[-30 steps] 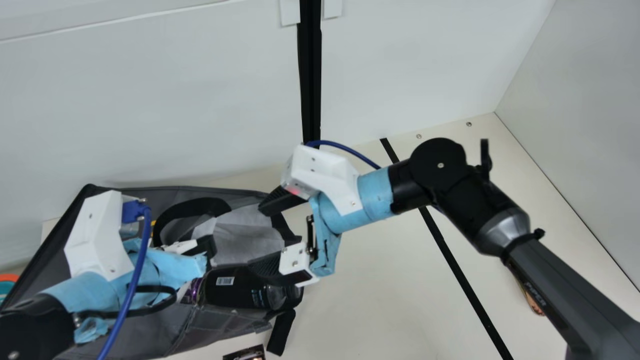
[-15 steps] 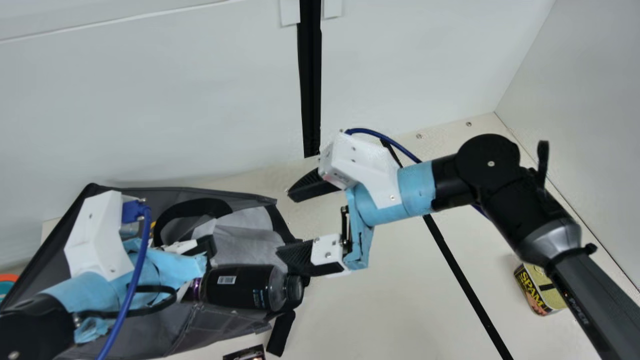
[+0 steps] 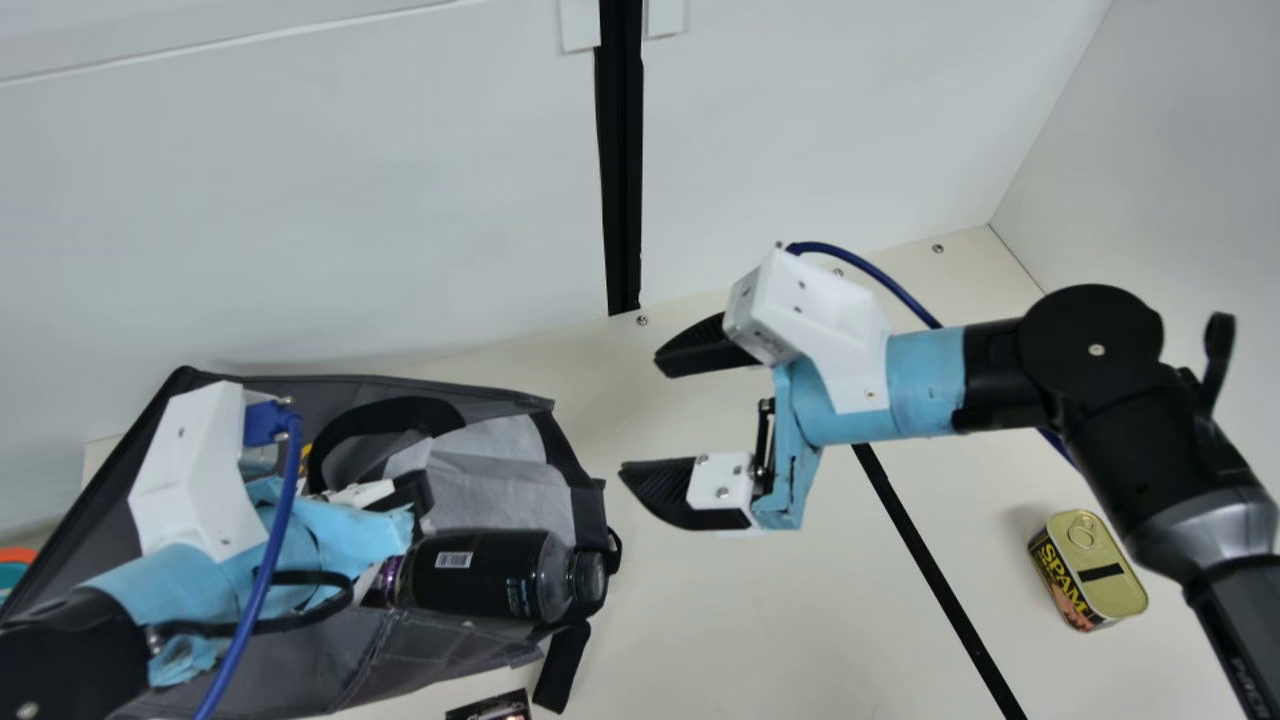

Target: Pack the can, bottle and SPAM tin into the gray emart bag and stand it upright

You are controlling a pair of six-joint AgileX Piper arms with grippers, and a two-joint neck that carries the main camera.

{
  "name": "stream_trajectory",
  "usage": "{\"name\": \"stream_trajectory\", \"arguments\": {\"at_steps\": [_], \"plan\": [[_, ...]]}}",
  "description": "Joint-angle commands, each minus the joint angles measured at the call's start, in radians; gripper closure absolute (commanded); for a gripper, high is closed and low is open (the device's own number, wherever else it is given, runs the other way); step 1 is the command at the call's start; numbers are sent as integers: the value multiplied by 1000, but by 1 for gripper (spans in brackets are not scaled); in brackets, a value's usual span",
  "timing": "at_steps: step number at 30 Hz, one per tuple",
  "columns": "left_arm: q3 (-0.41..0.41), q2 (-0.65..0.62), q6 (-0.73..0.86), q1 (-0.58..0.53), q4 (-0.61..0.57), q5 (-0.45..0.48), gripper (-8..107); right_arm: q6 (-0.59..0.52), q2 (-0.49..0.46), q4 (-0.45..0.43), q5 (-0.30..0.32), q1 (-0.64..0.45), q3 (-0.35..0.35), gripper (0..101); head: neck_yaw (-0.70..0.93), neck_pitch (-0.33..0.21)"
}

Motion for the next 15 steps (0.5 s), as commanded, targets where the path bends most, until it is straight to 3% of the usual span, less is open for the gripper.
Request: {"name": "stream_trajectory", "arguments": {"at_steps": [1,15], "plan": [[0,0,0,0,0,0,107,6,-10,-12,-2,-26,0,6,-2,-23],[0,0,0,0,0,0,107,102,-88,-117,-2,-215,-49,6,-2,-23]]}}
